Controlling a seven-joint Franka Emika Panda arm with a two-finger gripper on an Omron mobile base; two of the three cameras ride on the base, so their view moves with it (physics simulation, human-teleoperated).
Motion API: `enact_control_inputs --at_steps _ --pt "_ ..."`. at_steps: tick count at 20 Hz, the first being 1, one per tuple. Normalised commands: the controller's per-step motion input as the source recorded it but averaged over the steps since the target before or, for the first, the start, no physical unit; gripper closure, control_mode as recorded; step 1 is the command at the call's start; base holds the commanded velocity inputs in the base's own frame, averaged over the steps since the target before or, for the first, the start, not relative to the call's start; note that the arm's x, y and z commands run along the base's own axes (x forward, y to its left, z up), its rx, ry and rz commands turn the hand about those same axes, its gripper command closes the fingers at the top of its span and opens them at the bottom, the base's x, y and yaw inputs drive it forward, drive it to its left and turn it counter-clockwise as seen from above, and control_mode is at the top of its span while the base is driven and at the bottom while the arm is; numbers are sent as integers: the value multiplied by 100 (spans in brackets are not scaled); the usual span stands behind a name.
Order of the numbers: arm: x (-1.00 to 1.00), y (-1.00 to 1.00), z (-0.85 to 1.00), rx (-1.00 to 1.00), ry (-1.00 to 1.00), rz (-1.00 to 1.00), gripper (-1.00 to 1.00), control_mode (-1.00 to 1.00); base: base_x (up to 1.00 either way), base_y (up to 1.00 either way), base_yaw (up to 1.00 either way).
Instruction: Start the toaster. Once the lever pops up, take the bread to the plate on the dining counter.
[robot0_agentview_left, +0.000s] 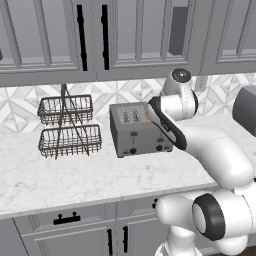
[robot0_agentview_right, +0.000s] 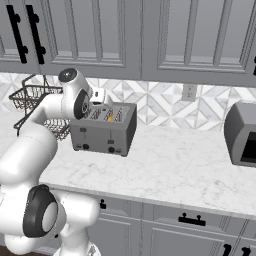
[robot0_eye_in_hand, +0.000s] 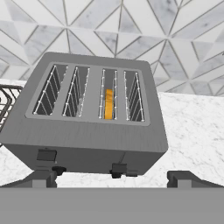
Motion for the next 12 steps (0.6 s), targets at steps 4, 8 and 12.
enact_control_inputs --at_steps 4,8,12 --pt "0 0 0 0 0 0 -100 -100 0 0 0" --pt "0 0 0 0 0 0 -100 -100 0 0 0" --pt "0 0 0 0 0 0 -100 -100 0 0 0"
